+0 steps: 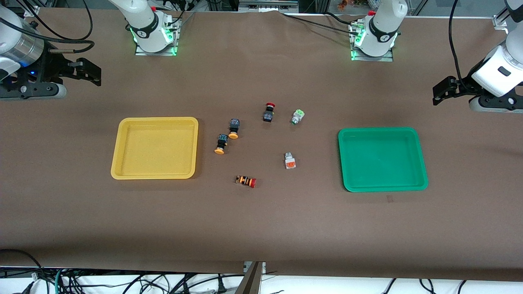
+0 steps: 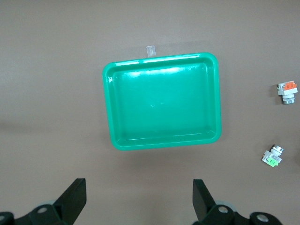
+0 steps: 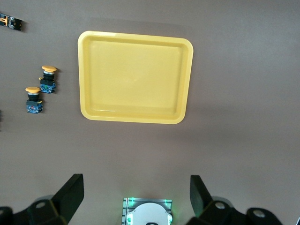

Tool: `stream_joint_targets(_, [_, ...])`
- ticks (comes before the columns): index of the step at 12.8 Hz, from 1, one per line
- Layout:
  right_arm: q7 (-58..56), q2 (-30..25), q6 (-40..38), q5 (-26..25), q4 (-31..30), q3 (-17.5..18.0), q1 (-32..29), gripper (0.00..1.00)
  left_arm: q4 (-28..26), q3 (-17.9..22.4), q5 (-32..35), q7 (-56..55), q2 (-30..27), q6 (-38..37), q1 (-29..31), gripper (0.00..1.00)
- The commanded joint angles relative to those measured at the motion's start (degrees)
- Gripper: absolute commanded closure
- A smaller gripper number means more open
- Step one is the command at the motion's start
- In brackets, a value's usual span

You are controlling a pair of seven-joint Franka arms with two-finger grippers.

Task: Place green and yellow buttons in trays
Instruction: 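Move the right gripper toward the yellow buttons while the left gripper advances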

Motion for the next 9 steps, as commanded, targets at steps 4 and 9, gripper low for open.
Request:
stream_joint_targets(4, [0.0, 0.1, 0.4, 2.0, -0.3, 0.4, -0.7, 0.0, 1.1, -0.2, 1.0, 0.3, 0.0, -1.7, 0.0, 0.0])
stream_joint_targets(9, [-1.0, 6.0, 5.6, 2.2, -4.8, 0.8, -0.2, 0.0, 1.1, -0.6, 1.0, -0.3, 0.1, -1.8, -0.4, 0.0])
